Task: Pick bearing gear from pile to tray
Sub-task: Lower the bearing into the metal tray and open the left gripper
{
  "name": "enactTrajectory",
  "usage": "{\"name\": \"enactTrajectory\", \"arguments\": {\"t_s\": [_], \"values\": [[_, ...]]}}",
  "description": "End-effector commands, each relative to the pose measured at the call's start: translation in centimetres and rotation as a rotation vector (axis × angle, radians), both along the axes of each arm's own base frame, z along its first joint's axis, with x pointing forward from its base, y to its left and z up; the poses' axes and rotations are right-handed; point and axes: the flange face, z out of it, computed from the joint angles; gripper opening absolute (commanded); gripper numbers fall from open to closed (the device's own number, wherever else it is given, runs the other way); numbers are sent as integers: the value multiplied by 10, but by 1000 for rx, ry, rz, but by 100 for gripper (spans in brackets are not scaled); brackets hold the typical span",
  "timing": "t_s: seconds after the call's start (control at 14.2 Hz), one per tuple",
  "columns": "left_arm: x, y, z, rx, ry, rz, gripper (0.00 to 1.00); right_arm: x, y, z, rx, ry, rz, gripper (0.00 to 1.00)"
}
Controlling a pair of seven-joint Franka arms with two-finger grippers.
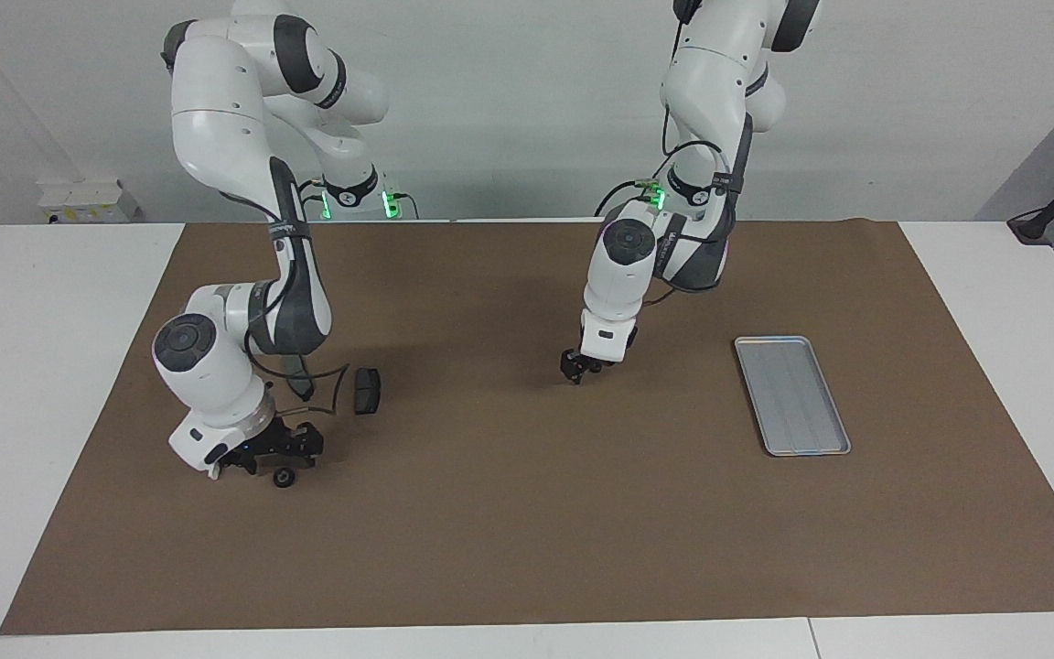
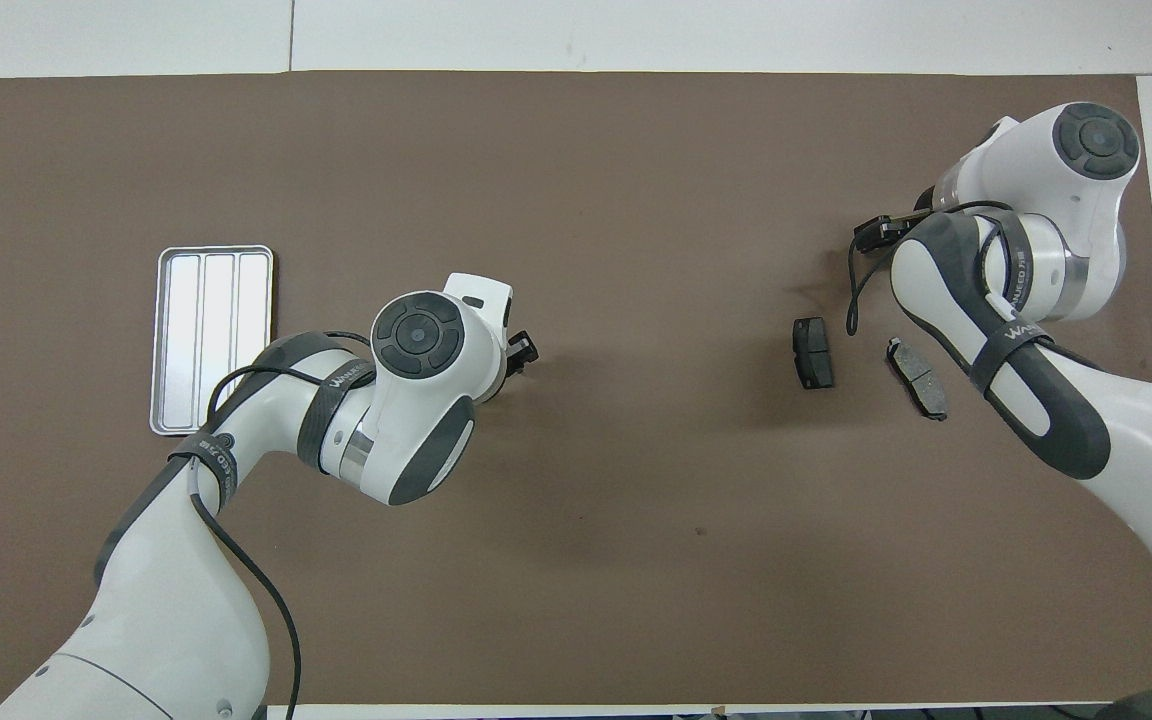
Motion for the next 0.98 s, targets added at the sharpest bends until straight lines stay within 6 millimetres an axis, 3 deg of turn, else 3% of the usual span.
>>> {"name": "enactTrajectory", "arguments": {"t_s": [0.0, 0.21, 0.42, 0.49, 0.56, 0.7, 0.91], "values": [[-7, 2, -1, 10, -19, 5, 44, 1, -1, -3, 2, -8, -11, 81], [-5, 3, 1, 13, -16, 4, 4, 1, -1, -3, 2, -8, -11, 49], [1, 12, 12, 24, -8, 10, 0, 1, -1, -3, 4, -8, -14, 17], [4, 22, 31, 23, -20, 4, 0, 1, 0, -3, 4, -8, -13, 6], [12, 48, 50, 31, -16, -14, 0, 1, 0, -3, 4, -8, -13, 0], [16, 110, 83, 74, 65, -121, 0, 1, 0, -3, 4, -6, -13, 0], [33, 201, 102, 64, 101, -270, 0, 1, -1, -2, 3, 0, -13, 0]]}}
